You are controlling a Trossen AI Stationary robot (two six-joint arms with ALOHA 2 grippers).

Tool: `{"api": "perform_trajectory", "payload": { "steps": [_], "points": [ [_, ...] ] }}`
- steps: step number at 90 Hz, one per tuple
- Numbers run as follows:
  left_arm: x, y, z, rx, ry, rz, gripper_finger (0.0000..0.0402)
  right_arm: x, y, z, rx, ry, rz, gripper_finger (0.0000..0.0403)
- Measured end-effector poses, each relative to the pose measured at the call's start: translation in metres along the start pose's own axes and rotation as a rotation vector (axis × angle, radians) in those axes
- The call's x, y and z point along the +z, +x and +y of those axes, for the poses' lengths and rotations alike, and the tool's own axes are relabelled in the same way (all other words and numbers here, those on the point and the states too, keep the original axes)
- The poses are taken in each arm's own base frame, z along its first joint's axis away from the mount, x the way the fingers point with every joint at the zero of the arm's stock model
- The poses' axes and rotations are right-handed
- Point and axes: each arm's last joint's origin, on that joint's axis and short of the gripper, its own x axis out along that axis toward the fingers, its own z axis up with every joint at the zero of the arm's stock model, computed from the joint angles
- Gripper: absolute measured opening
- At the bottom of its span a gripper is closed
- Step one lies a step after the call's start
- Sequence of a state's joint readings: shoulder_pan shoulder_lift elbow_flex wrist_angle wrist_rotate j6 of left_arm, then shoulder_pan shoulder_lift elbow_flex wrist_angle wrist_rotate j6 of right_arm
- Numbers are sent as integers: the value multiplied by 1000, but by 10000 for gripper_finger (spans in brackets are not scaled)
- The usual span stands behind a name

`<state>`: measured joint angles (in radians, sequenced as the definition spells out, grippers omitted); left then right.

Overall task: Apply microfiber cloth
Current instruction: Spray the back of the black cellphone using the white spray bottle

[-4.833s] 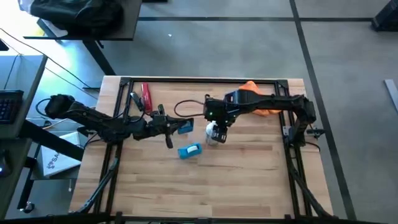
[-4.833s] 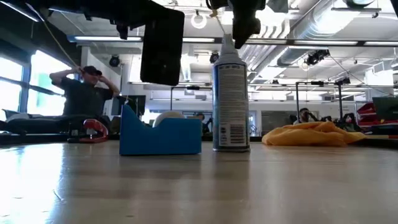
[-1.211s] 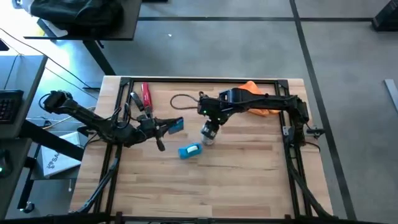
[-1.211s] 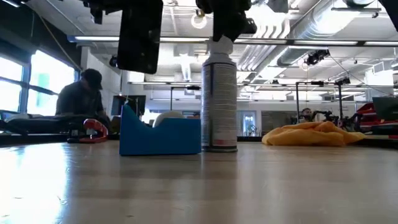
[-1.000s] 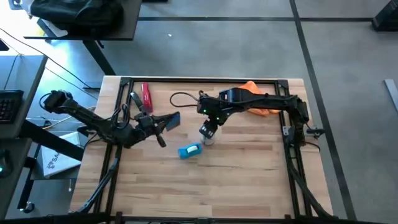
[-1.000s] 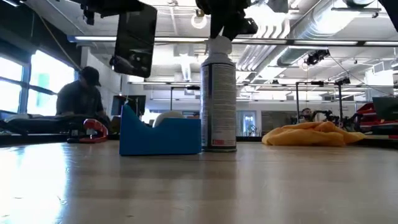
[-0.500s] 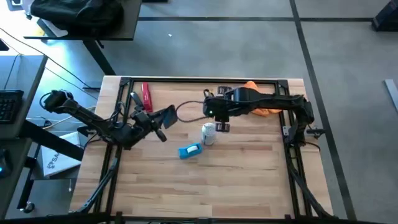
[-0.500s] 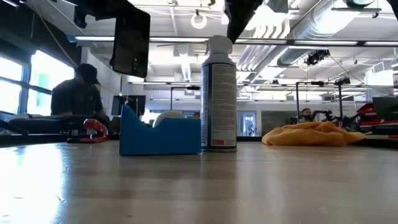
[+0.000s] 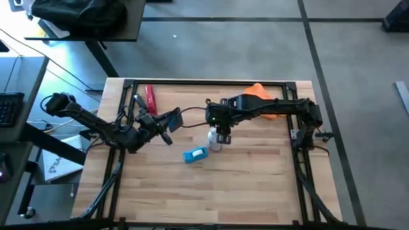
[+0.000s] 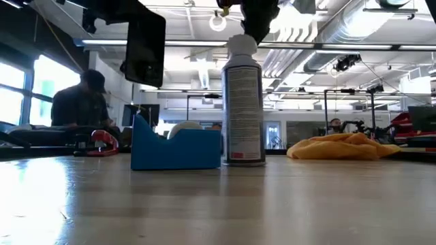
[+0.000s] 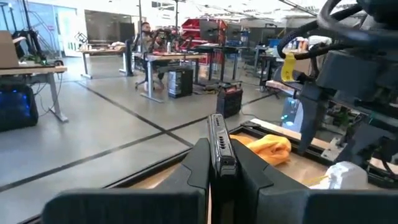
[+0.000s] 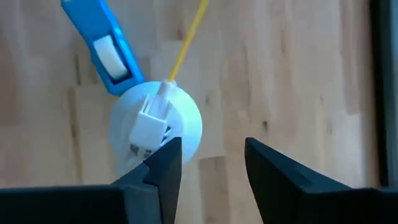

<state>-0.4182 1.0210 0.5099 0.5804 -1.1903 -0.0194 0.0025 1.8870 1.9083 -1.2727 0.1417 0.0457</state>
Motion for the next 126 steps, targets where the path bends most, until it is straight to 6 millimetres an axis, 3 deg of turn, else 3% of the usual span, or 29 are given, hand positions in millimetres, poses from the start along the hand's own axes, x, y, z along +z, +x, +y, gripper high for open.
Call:
{"api": "perform_trajectory", "payload": {
  "steps": [17, 26, 42, 53, 63, 72, 92, 103, 116, 126],
  "points": [
    [-3, 13, 3, -64, 28, 10, 12, -8, -1, -2, -29, -81, 73, 142],
    [-3, 28, 8, -54, 57, 1, 12, -10, -12, -10, -84, -134, 51, 142],
    [0, 52, 24, -81, 37, -25, 12, -13, -48, -30, -116, -167, -129, 142],
    [3, 63, 31, -117, 21, -60, 12, -19, -76, -39, -45, -191, -271, 142],
    [3, 72, 34, -124, 15, -90, 12, -24, -85, -42, 41, -257, -422, 142],
    [0, 81, 36, -112, 1, -104, 12, -29, -73, -43, 115, -311, -542, 142],
    [-12, 96, 40, -44, -89, -89, 12, -36, -15, -53, 241, -388, -672, 130],
    [-14, 94, 37, -36, -93, -81, 12, -31, -3, -60, 270, -455, -702, 91],
    [-13, 85, 27, -38, -122, -82, 12, -26, 14, -68, 353, -556, -750, 17],
    [-14, 76, 20, -5, -116, -73, 12, -25, 25, -76, 404, -596, -771, 9]
  ]
}}
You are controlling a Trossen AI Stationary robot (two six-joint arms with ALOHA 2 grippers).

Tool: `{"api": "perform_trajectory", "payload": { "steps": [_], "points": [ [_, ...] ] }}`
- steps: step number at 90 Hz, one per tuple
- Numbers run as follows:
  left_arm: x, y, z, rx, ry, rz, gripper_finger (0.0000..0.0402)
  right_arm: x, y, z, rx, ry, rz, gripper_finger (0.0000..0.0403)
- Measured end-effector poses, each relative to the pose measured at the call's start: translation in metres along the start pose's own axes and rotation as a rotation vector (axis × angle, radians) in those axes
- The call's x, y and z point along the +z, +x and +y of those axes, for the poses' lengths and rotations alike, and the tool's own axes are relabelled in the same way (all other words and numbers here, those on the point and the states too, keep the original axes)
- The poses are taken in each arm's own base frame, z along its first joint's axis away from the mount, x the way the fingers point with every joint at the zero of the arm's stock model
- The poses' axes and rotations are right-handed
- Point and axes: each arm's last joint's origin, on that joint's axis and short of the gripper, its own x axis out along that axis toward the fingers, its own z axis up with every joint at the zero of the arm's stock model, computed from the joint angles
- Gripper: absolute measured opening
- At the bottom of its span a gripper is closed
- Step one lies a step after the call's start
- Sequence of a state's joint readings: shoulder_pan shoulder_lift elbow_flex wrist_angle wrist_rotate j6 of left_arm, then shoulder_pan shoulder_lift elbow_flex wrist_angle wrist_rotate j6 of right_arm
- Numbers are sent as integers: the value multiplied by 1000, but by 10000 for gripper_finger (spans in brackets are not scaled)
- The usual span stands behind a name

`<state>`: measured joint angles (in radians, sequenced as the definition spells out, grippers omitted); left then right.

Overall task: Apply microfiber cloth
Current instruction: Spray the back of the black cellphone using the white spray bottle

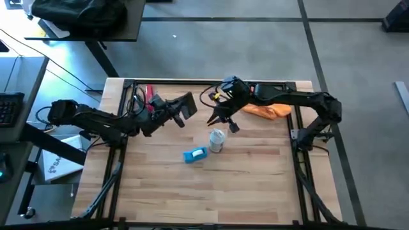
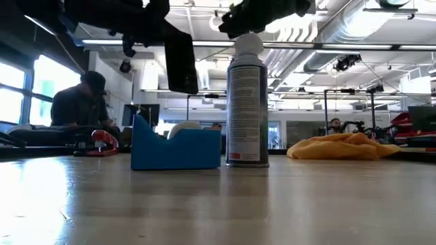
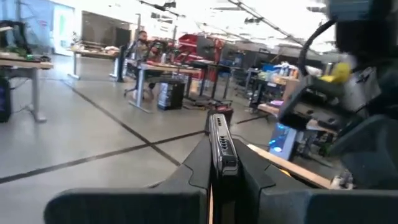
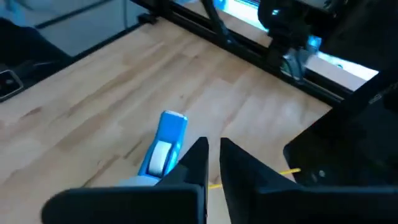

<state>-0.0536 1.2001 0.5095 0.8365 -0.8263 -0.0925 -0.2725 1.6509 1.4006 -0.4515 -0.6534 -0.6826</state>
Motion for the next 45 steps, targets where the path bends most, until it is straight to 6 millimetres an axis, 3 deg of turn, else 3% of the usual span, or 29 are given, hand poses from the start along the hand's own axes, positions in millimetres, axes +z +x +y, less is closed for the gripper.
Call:
{"api": "perform_trajectory", "payload": {
  "steps": [21, 45],
  "points": [
    [-8, -8, -12, 25, -1, 11, 12, -12, 1, -7, 148, -12, -111, 0],
    [-26, -3, -18, 32, 21, 28, 12, -26, 15, -12, 174, -68, -105, 0]
  ]
}}
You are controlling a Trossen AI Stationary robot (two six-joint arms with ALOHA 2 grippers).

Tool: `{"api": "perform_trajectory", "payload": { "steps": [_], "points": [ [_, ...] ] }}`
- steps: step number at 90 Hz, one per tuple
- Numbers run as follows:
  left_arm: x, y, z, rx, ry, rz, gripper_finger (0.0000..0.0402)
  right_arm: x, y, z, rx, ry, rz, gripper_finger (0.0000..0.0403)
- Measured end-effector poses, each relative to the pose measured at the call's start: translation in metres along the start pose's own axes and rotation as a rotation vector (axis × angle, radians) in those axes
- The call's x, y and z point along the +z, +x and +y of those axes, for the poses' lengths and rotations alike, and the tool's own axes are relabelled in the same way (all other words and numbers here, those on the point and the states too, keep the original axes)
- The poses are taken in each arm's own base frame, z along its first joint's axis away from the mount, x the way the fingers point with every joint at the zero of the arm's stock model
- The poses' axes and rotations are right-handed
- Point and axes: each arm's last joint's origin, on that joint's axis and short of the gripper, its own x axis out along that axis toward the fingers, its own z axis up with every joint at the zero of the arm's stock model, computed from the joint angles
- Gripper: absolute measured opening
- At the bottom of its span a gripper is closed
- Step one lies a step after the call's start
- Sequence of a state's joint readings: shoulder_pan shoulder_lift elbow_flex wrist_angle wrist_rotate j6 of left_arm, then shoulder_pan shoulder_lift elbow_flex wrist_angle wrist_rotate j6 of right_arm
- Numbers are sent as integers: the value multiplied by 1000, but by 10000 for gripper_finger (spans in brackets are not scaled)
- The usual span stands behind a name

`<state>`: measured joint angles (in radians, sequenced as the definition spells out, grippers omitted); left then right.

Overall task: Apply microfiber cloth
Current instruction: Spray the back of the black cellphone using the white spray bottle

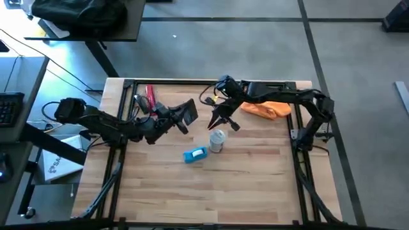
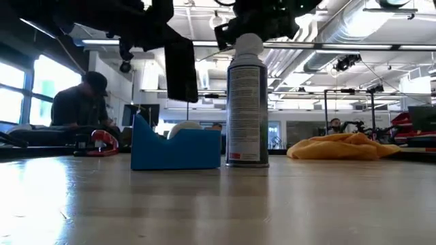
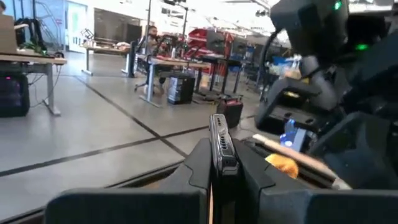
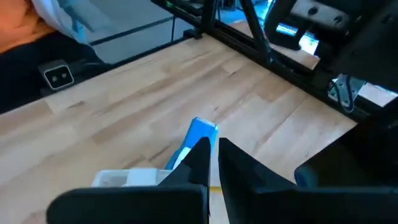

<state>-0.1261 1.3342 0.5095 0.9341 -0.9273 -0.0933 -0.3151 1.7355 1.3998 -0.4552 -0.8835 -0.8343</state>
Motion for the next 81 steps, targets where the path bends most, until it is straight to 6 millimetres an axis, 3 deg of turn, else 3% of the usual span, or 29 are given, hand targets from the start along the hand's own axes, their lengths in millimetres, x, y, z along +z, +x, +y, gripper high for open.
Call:
{"api": "perform_trajectory", "payload": {
  "steps": [81],
  "points": [
    [24, -6, -2, 7, 22, -150, 12, -7, 1, 6, 47, 11, 35, 0]
  ]
}}
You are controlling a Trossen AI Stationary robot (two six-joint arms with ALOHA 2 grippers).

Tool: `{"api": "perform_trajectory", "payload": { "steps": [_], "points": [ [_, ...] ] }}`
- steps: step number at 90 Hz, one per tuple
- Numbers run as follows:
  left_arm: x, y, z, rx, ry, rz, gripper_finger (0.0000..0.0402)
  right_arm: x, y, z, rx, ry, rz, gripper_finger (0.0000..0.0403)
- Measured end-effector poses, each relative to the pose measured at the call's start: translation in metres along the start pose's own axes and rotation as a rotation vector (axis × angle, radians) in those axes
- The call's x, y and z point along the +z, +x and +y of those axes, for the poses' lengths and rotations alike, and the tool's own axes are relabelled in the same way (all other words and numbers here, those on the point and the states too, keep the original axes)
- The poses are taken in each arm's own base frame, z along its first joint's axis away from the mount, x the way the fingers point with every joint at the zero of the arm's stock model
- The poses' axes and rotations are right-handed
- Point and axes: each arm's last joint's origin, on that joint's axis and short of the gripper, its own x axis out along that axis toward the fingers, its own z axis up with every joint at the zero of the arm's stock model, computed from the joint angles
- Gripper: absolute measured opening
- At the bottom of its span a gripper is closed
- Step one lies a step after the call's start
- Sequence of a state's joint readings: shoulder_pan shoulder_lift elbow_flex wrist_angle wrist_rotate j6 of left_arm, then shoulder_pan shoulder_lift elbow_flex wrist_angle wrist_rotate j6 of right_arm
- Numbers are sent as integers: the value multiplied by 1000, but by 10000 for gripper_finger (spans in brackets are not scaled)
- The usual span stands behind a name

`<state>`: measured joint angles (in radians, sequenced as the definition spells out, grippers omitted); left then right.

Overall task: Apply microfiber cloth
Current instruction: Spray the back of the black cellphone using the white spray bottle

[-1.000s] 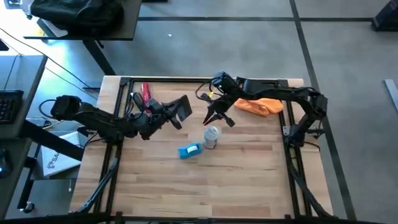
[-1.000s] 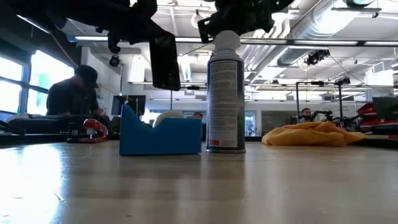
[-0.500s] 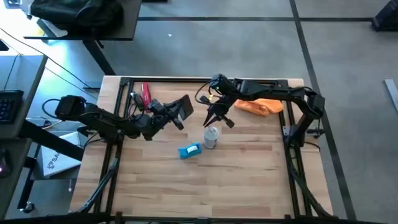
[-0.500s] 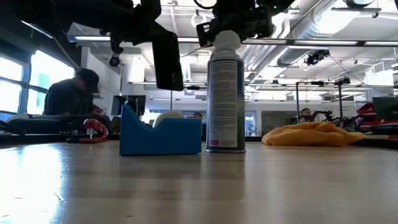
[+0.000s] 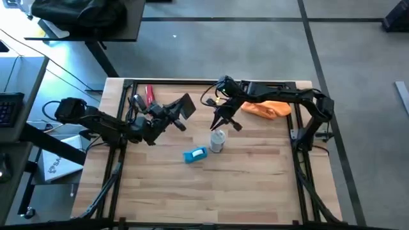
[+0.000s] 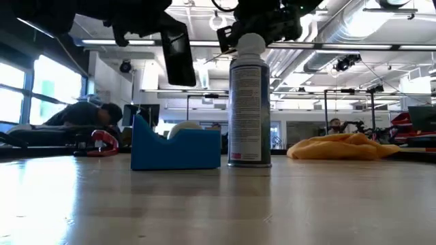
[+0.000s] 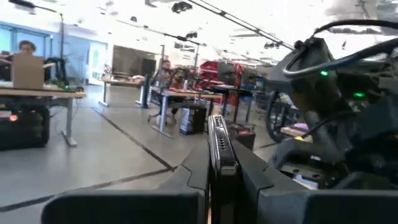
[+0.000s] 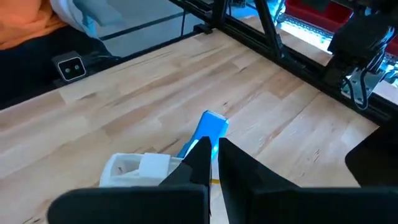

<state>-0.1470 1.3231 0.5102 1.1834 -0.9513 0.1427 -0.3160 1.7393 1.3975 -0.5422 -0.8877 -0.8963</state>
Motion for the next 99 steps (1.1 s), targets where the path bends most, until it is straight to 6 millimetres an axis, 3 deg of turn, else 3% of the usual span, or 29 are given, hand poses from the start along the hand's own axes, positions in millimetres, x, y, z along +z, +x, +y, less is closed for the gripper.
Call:
{"api": "perform_trajectory", "payload": {
  "steps": [32, 54, 81, 99],
  "points": [
    [-6, 32, 24, -125, -129, -24, 12, 2, 3, 2, 4, 3, 6, 0],
    [-33, 19, 41, -7, -249, -24, 12, 1, 3, 2, 0, 17, 17, 0],
    [-58, 13, 30, -44, -256, -48, 12, 1, 3, 3, 3, 5, 25, 0],
    [-71, 20, 19, -9, -256, -21, 12, 0, 3, 3, -12, 13, 57, 0]
  ]
}}
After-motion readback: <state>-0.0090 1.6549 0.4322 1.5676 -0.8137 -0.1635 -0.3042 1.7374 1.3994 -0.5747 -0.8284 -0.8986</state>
